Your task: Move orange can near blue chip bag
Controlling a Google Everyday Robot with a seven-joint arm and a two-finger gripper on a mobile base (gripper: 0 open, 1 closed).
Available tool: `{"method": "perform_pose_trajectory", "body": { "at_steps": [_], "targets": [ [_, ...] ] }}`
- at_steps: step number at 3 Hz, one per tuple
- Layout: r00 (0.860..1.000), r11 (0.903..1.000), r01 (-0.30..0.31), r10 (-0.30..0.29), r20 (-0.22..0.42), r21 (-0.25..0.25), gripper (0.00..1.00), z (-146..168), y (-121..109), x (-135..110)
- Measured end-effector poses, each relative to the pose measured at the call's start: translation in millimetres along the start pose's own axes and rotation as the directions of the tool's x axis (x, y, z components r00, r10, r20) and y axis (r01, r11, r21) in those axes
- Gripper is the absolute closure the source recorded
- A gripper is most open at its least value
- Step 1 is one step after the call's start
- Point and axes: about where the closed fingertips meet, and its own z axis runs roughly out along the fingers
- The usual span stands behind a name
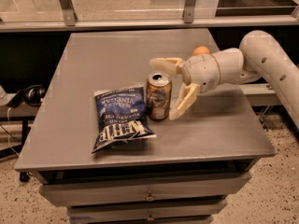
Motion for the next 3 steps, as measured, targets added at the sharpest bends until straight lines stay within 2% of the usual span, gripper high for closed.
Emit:
{"method": "perform_pose_trajectory", "body": {
  "at_steps": [1, 2, 3],
  "targets": [
    [0.999, 0.9998, 0.015, -0.014, -0.032, 0.016, 0.0, -16.0, -8.3, -8.6],
    [0.995, 0.9963, 0.032, -0.024, -0.095, 0.08, 0.0, -56.4, -26.4, -28.0],
    [0.993, 0.9856, 0.082, -0.069, -0.091, 0.148, 0.0, -82.9, -38.2, -50.2]
  ]
}}
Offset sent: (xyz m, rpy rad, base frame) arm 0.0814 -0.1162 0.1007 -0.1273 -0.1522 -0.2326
